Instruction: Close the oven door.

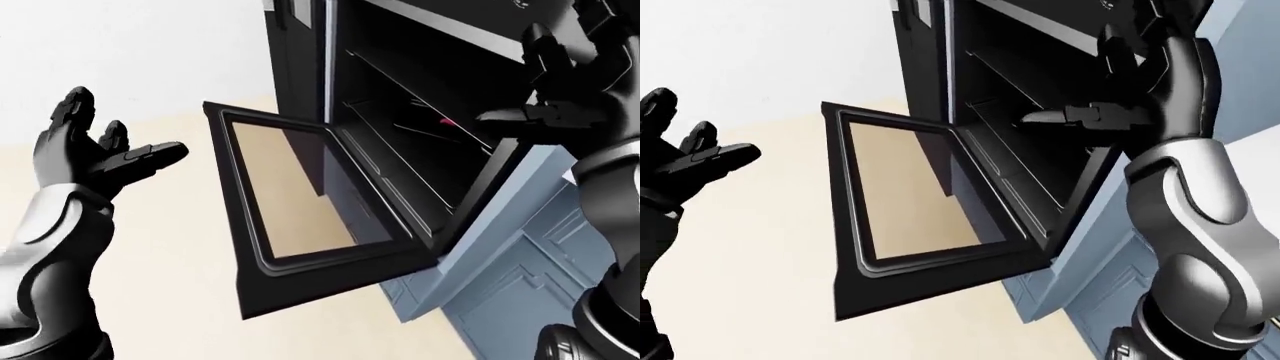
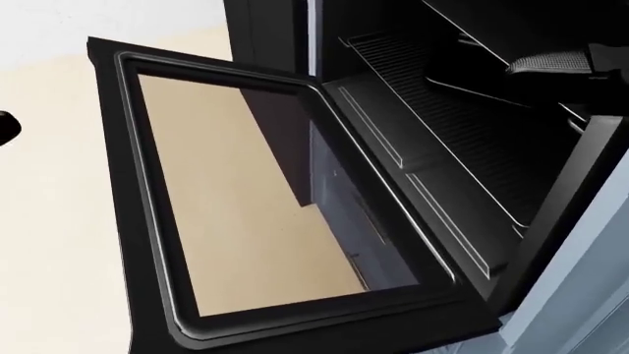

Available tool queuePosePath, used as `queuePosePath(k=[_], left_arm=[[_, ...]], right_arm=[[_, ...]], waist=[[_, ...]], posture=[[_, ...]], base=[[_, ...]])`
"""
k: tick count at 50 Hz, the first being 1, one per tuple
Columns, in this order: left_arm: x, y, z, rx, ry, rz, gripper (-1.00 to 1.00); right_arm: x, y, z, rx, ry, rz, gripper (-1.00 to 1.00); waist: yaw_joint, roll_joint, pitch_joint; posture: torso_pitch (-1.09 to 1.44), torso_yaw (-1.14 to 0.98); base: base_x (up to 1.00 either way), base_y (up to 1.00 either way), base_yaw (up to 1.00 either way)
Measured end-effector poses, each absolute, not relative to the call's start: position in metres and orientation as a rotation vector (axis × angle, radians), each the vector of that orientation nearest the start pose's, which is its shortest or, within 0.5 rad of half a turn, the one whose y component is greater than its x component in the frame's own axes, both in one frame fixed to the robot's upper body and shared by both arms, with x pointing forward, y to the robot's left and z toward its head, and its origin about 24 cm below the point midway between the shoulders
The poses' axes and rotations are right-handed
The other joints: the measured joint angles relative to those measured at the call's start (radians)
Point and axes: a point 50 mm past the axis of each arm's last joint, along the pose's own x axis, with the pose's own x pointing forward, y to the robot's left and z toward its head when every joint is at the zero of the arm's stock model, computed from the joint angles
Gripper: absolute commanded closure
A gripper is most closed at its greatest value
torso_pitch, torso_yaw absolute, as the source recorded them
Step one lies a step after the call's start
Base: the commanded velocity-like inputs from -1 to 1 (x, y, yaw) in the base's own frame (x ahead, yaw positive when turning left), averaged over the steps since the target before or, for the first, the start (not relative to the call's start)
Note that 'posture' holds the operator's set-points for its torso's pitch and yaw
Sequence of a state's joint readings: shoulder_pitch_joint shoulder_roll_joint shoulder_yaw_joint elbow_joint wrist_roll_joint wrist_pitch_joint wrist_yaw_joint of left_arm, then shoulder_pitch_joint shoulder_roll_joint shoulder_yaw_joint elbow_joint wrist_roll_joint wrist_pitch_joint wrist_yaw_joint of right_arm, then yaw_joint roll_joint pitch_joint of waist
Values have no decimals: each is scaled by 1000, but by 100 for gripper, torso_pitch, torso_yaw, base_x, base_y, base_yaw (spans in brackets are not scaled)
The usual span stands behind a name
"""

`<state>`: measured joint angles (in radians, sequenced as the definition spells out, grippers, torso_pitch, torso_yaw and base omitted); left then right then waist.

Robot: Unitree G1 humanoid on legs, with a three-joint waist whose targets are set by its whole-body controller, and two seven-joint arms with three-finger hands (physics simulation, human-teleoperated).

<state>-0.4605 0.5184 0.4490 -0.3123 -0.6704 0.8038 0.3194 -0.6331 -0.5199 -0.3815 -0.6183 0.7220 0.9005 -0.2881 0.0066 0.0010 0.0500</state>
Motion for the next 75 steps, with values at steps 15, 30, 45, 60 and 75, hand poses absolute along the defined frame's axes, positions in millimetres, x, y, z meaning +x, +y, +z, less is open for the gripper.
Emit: queuePosePath(k=[15,30,45,60,75], left_arm=[[322,288,130,-189,97,337,-100],[333,311,36,-145,321,446,-100],[291,316,-15,19,445,508,-100],[277,289,-48,158,625,395,-100],[280,262,-60,356,729,202,-100]], right_arm=[[244,-205,312,60,-448,14,-100],[242,-199,313,59,-446,44,-100],[239,-198,315,62,-454,53,-100],[235,-198,319,57,-460,70,-100],[230,-196,322,62,-471,90,-100]], waist=[[5,-11,-7],[8,-22,-18],[1,-24,-23],[1,-28,-21],[2,-30,-26]], posture=[[0,0],[0,0],[0,0],[0,0],[0,0]], base=[[0,0,0],[0,0,0],[0,0,0],[0,0,0],[0,0,0]])
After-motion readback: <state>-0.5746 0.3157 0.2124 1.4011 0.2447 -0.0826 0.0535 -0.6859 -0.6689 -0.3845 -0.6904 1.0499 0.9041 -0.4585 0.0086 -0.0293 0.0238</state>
